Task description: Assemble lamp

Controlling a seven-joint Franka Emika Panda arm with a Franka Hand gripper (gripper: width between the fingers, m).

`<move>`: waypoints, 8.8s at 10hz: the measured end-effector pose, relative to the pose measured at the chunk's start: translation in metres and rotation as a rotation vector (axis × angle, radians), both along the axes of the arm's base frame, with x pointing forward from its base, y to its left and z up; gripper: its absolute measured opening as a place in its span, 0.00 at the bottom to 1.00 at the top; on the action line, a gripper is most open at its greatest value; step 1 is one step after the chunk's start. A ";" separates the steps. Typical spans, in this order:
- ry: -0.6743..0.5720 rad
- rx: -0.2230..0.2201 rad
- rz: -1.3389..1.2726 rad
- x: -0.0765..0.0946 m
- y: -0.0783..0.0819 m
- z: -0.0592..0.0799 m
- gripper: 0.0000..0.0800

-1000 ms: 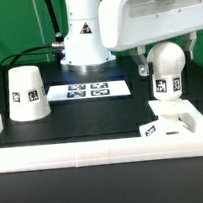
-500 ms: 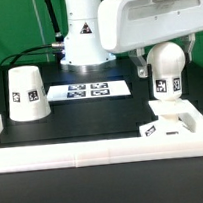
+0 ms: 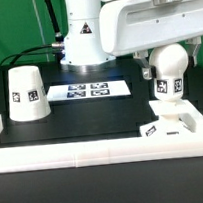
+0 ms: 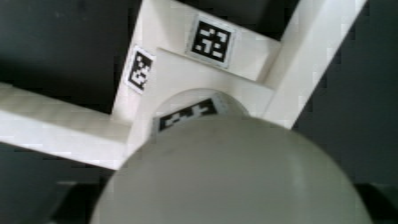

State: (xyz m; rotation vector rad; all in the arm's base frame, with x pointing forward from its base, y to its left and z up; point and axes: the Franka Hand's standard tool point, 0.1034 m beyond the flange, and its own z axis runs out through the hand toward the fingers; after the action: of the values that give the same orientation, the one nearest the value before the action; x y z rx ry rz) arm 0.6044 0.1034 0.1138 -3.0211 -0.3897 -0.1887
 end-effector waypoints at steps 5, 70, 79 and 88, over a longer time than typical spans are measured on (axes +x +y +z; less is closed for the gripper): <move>0.034 0.047 -0.351 0.005 0.000 0.000 0.72; 0.012 -0.033 -0.199 0.007 -0.009 0.003 0.72; 0.138 0.036 -1.018 0.000 -0.006 -0.001 0.72; 0.140 0.064 -1.043 0.000 0.001 -0.002 0.87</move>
Offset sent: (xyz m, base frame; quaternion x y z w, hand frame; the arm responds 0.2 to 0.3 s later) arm 0.0104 -0.0006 0.0021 0.0004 -0.0052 0.1344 0.9909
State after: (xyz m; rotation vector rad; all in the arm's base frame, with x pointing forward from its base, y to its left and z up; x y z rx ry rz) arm 0.6046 0.1048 0.1120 -2.8099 1.1802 -0.0411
